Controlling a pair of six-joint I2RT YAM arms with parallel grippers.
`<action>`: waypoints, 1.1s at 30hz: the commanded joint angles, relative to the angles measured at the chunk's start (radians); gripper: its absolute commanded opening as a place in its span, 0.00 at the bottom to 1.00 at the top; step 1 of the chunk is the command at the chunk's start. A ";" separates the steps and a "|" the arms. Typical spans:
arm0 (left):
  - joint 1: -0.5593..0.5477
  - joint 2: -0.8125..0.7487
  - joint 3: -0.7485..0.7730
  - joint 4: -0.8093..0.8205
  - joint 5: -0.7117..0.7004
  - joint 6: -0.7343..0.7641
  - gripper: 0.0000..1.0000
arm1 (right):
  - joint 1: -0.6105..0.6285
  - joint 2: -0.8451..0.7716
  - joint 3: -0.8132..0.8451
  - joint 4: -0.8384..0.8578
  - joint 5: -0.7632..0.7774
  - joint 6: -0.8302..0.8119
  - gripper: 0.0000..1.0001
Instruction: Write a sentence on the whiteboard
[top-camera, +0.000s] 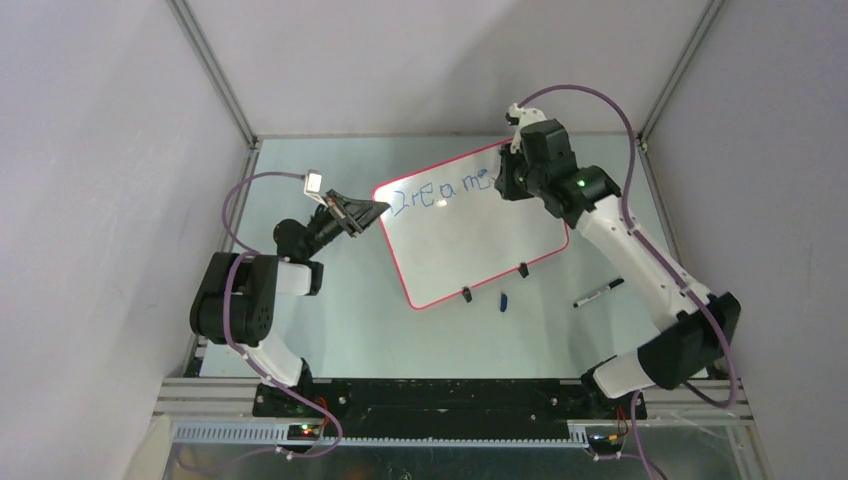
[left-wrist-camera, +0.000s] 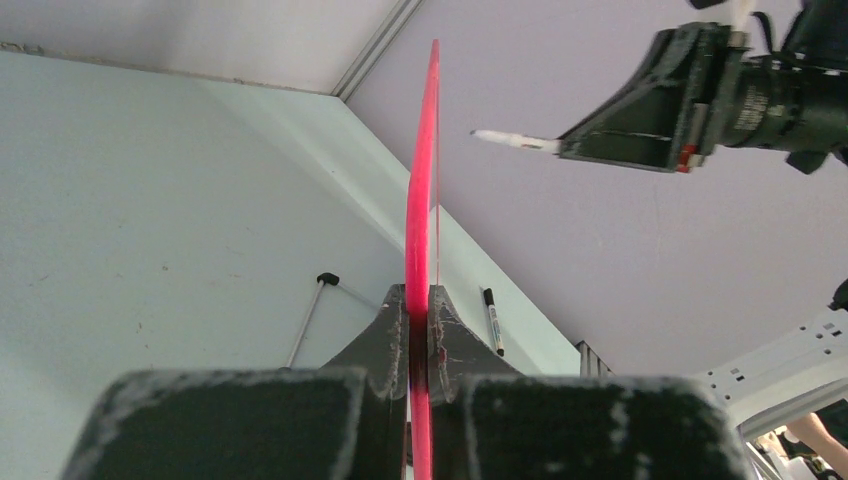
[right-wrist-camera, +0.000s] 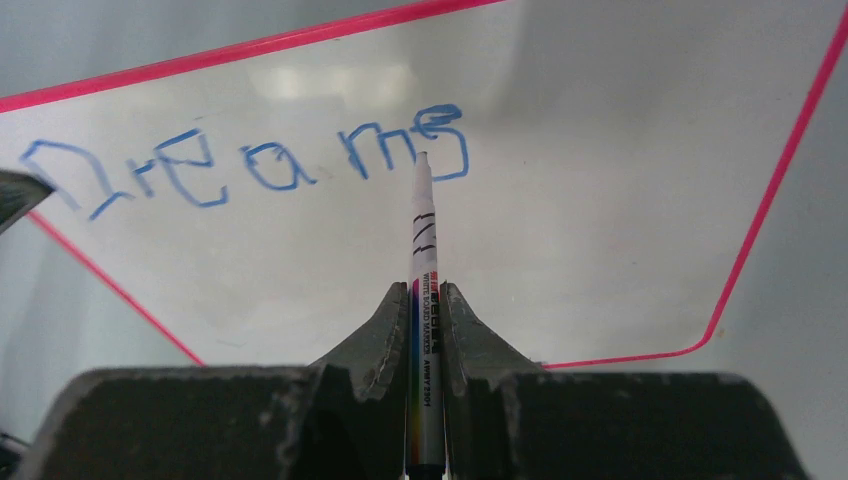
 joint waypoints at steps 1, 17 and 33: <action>-0.018 -0.015 0.014 0.052 0.043 0.049 0.00 | 0.016 -0.152 -0.053 0.088 -0.017 -0.009 0.00; -0.017 -0.019 0.007 0.052 0.026 0.048 0.00 | 0.143 -0.364 -0.410 0.315 -0.027 -0.021 0.00; -0.017 -0.010 0.008 0.053 0.016 0.043 0.00 | 0.199 -0.576 -0.808 0.662 0.016 0.028 0.00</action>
